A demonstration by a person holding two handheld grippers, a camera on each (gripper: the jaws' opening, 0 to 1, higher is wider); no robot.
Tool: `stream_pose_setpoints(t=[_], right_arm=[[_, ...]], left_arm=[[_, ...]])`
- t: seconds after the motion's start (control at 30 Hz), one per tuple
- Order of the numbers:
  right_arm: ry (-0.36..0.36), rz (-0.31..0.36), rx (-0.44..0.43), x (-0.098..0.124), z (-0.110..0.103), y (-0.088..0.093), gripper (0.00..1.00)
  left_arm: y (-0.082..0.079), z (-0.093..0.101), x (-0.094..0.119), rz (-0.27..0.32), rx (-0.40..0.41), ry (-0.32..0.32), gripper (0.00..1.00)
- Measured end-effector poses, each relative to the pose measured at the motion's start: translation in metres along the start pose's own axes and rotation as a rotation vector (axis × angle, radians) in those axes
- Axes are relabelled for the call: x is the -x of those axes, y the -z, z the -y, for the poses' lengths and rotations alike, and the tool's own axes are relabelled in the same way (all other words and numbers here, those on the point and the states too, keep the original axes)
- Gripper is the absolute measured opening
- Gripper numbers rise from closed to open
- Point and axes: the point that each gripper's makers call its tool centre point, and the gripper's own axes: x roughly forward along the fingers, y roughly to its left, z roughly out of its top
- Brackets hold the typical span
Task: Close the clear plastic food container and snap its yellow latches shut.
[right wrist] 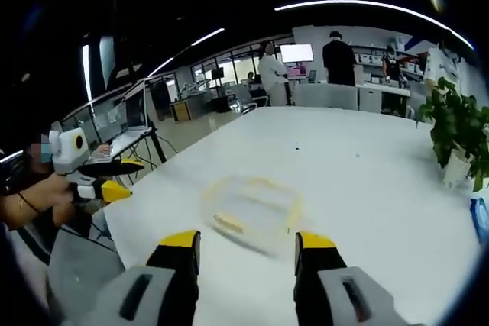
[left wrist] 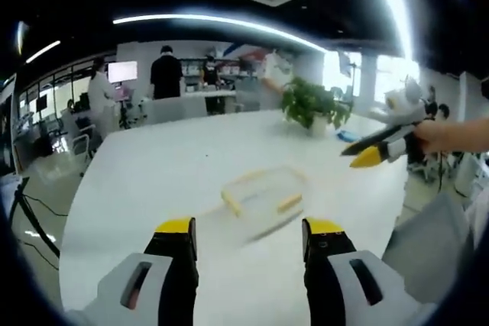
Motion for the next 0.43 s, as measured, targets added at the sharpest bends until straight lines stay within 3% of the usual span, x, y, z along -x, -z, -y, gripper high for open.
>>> stream_pose_setpoints(t=[0.43], right_arm=[[0.027,-0.001,-0.025,0.026,-0.012,0.021,0.48]], left_arm=[[0.009,0.007,0.023,0.021,0.026,-0.017,0.53]])
